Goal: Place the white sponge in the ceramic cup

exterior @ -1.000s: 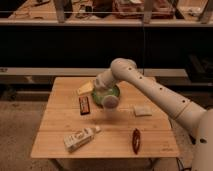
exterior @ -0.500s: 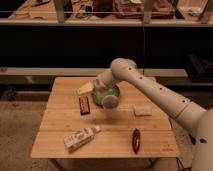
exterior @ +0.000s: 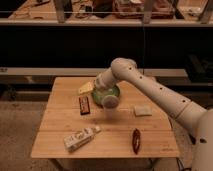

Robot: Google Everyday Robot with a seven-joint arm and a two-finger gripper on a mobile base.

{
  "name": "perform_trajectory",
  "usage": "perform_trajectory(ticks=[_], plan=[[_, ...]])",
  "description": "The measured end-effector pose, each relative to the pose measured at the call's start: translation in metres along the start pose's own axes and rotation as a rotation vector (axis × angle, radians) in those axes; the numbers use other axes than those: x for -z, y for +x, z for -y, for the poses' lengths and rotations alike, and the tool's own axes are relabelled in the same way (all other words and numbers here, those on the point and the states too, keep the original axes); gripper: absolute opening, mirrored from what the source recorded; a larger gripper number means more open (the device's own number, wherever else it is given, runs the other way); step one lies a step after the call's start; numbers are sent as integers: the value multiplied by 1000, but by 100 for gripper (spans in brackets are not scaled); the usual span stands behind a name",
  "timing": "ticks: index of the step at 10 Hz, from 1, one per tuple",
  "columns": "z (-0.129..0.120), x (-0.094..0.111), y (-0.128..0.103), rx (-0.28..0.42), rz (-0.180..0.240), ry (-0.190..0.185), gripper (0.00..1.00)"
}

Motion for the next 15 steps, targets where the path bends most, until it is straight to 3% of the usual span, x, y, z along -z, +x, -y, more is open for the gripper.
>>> perform_trajectory(ticks=[1,3,4,5,6,7,9,10,12,13,15], plan=[[-32,34,19,-48,-63,-86,80],[-70,92,41,-111,-162,-197,80],[-86,122,45,-142,-203,-268,80],[-97,139,43,-164,-216,-322,80],[-114,155,30,-199,-204,-398,80],[-140,169,-4,-262,-160,-500,80],[-171,182,-71,-394,-91,-605,80],[-183,189,-106,-495,-83,-625,80],[-193,189,-134,-589,-82,-622,80],[-197,188,-143,-620,-81,-620,80],[-195,186,-142,-619,-80,-617,80]])
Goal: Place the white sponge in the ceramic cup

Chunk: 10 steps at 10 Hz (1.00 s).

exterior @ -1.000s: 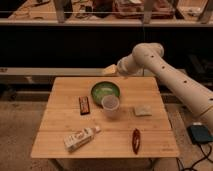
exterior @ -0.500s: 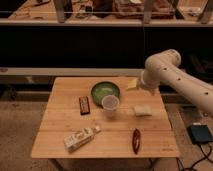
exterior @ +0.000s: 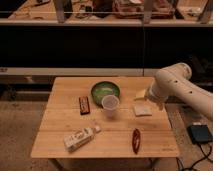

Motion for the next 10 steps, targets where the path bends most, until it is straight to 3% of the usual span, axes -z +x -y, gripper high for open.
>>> perform_trajectory(ticks=[3,5,6,8,10], plan=[[-4,-1,-1,-9,3,-11,80],[-16,-8,5,-56,-2,-57,80],[-32,-17,16,-139,-18,-109,80],[-47,-32,35,-255,-41,-165,80],[-52,-48,50,-343,-53,-190,80]])
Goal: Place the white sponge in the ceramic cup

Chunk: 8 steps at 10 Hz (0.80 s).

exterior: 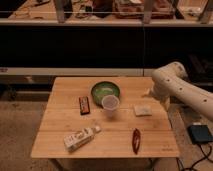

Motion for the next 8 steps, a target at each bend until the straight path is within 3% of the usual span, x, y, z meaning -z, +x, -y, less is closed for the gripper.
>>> perform_trajectory(ticks=[1,4,6,8], plan=[[1,-9,3,-32,9,-1,80],[10,-37,12,-124,53,55,80],[6,-54,18,-151,65,65,80],[6,-57,22,-155,66,71,80]])
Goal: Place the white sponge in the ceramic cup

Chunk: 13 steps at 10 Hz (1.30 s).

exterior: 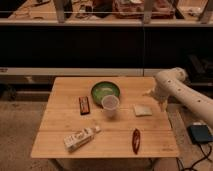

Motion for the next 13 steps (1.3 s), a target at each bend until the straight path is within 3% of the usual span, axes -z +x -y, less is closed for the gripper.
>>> perform_trajectory(ticks=[3,6,9,13], plan=[[13,4,-4,13,4,15,80],[14,2,-14,-1,27,2,80],[11,-8,-23,-18,57,-5,80],[3,-35,-22,-52,92,-22,80]])
